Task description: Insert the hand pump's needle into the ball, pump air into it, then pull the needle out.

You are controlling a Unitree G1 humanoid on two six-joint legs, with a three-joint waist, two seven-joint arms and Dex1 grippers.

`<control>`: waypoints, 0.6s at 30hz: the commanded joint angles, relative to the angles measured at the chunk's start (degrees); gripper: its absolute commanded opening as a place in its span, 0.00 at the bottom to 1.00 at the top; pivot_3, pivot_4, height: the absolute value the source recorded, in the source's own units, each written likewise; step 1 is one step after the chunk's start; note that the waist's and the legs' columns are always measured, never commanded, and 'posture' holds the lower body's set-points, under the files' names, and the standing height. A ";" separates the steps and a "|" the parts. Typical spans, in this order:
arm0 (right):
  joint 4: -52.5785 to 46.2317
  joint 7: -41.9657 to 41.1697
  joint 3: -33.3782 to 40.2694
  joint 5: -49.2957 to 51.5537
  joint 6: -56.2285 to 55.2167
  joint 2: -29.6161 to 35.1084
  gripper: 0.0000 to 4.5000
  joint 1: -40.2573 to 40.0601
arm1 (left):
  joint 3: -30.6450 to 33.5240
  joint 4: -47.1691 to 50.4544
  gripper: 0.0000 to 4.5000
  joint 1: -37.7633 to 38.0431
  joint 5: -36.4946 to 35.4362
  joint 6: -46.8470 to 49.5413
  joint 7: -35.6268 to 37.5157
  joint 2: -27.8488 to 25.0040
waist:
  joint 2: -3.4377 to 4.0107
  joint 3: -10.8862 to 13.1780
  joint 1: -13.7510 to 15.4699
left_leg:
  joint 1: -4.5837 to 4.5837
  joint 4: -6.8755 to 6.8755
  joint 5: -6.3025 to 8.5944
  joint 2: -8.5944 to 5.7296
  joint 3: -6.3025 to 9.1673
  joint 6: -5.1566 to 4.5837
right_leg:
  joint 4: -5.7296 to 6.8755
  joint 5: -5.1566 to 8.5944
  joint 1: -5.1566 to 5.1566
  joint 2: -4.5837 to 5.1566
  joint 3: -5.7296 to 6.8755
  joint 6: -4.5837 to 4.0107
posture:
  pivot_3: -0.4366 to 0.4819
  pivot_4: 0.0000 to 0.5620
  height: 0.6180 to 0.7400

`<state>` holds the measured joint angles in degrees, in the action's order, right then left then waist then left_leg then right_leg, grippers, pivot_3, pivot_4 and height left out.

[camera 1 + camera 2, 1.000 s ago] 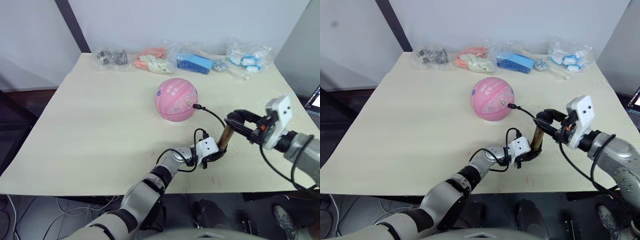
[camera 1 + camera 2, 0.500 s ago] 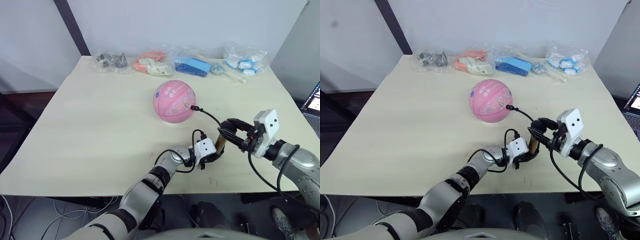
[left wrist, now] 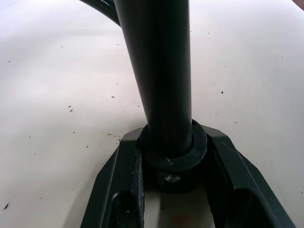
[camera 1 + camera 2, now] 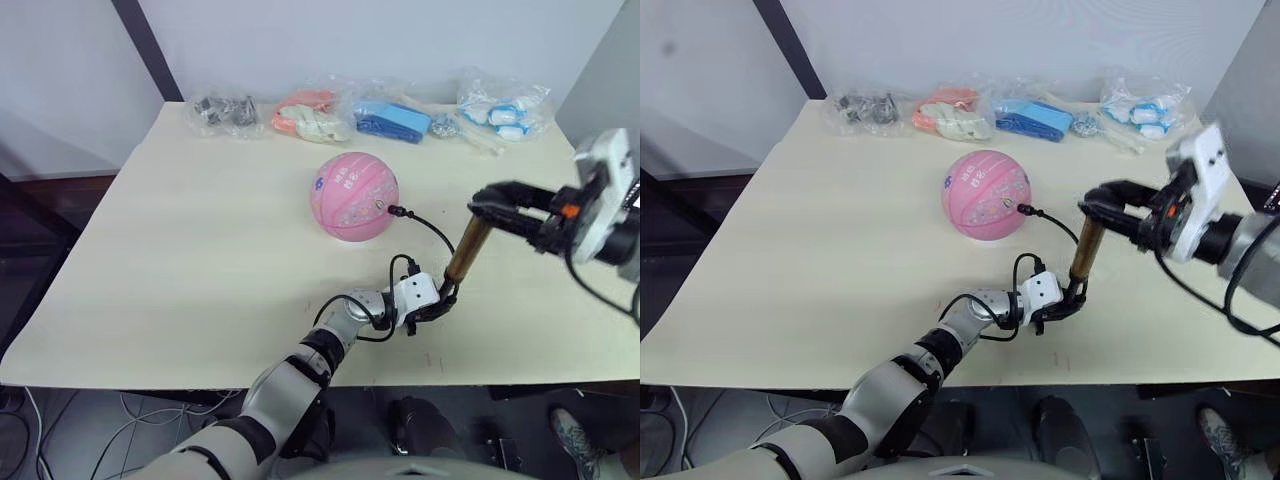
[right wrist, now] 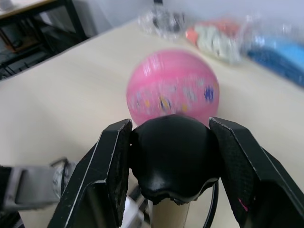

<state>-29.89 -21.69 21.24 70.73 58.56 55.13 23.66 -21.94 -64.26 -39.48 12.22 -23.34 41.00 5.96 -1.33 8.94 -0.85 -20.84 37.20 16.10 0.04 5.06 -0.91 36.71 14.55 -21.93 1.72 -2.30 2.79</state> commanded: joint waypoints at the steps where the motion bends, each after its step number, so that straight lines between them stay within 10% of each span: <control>1: 1.74 3.29 5.91 3.78 -0.44 4.20 0.46 6.73 | -1.52 -4.93 0.25 2.93 3.10 3.03 0.02 -2.48 | -0.07 0.06 0.02 | -0.03 0.02 0.00 0.02 -0.04 0.00 | -0.01 0.01 0.00 -0.02 0.05 0.01 | 0.48 0.27 1.00; 9: 5.05 3.88 5.35 6.97 0.48 8.44 0.46 12.52 | -1.50 -4.86 0.25 2.94 3.02 3.09 0.02 -2.37 | -0.04 0.12 0.05 | -0.42 0.07 0.00 0.03 -0.05 0.00 | 0.00 -0.16 -0.38 0.12 -0.06 -0.10 | 0.48 0.27 1.00; 18: 0.04 3.26 2.84 0.65 -3.25 0.00 0.46 -1.94 | -1.48 -4.62 0.25 3.26 2.92 3.17 0.13 -2.37 | -0.19 -0.09 0.08 | -0.81 0.24 -0.01 0.01 -0.07 0.00 | 0.05 -0.25 -0.70 0.12 -0.06 -0.03 | 0.48 0.27 1.00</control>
<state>-29.09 -19.31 23.56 74.71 56.20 55.15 23.31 -22.06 -63.70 -39.41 12.22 -23.32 41.08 6.11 -1.51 8.85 -0.78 -21.63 37.45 16.09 0.05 4.98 -0.92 36.77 14.31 -22.61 1.83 -2.37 2.77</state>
